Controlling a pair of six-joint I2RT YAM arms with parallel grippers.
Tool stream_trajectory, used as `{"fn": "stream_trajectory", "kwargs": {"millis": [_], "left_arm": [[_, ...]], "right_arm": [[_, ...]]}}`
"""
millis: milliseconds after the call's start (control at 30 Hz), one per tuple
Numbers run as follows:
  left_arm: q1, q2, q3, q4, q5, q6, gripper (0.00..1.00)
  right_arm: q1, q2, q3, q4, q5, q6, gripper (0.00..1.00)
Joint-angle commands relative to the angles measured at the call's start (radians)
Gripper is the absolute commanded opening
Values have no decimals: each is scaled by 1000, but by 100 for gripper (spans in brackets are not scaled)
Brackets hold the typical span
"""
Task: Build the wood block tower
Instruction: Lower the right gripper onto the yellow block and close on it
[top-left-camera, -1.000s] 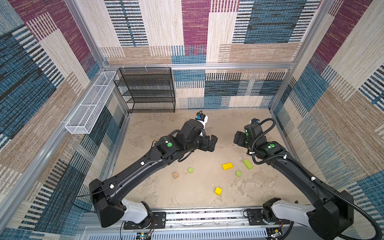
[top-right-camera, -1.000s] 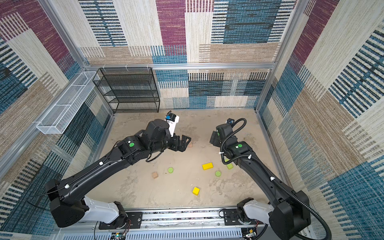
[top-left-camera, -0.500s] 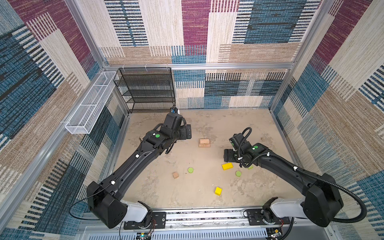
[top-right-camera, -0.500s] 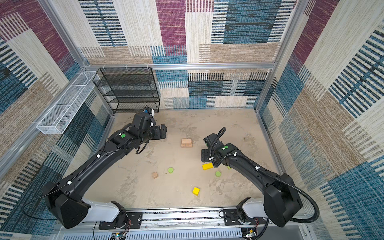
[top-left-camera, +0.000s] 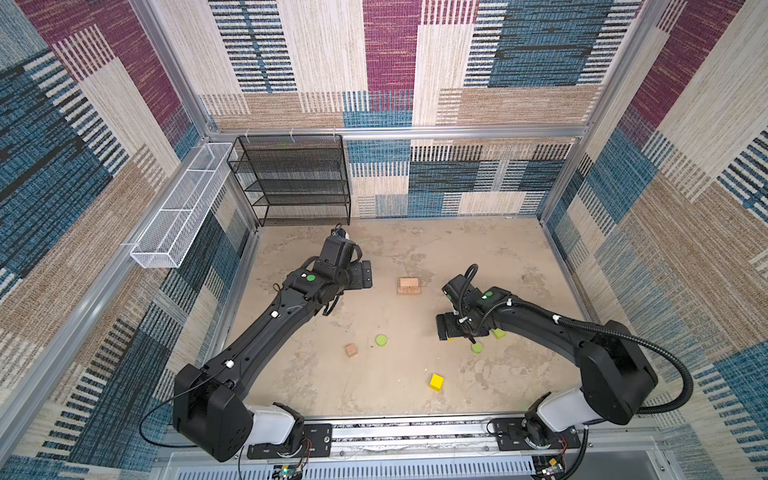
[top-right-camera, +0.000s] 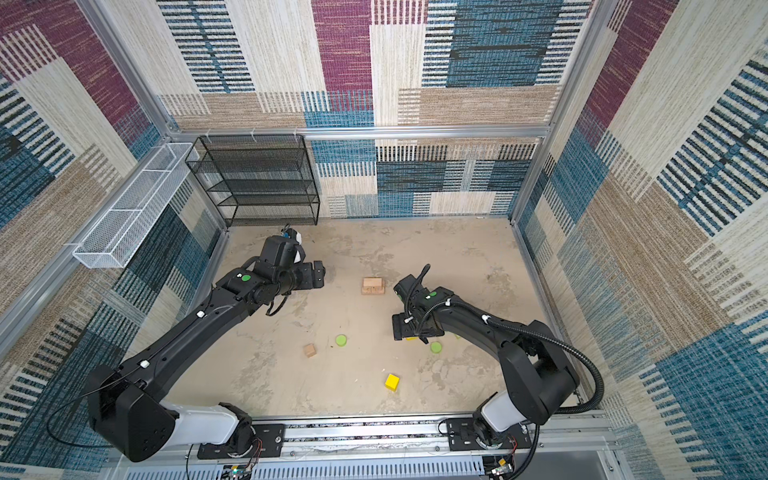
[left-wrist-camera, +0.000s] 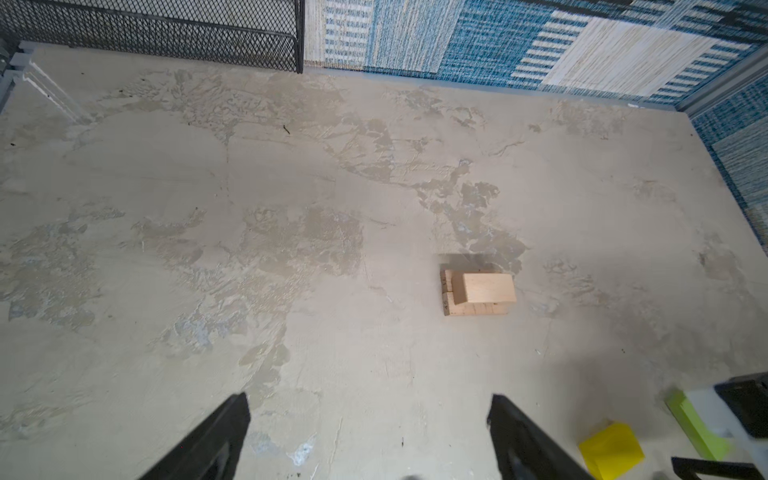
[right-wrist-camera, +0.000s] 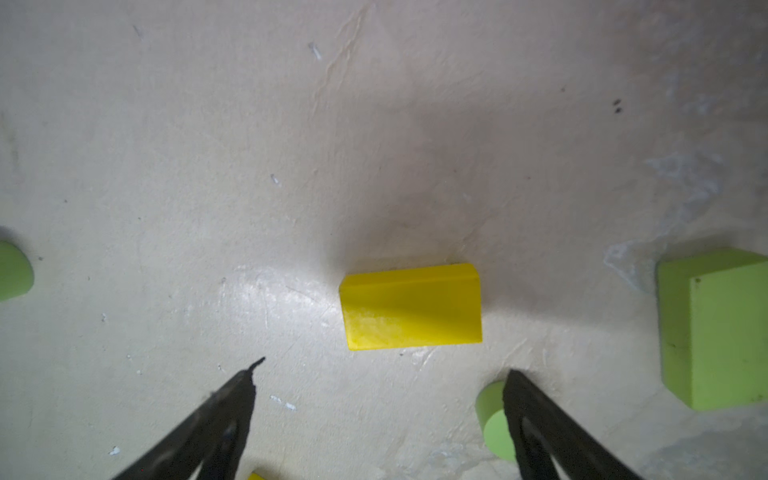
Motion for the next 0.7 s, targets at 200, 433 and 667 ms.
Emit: {"fn": "stream_trajectory", "kwargs": {"millis": [200, 433, 667], "left_arm": [[34, 14, -18, 24, 70, 24, 94], [44, 4, -35, 50, 102, 25, 94], [53, 8, -38, 56, 114, 31, 94]], "right_arm": [[1, 85, 49, -40, 84, -50, 96], [2, 123, 59, -29, 86, -91, 98], [1, 175, 74, -13, 86, -115, 98]]}}
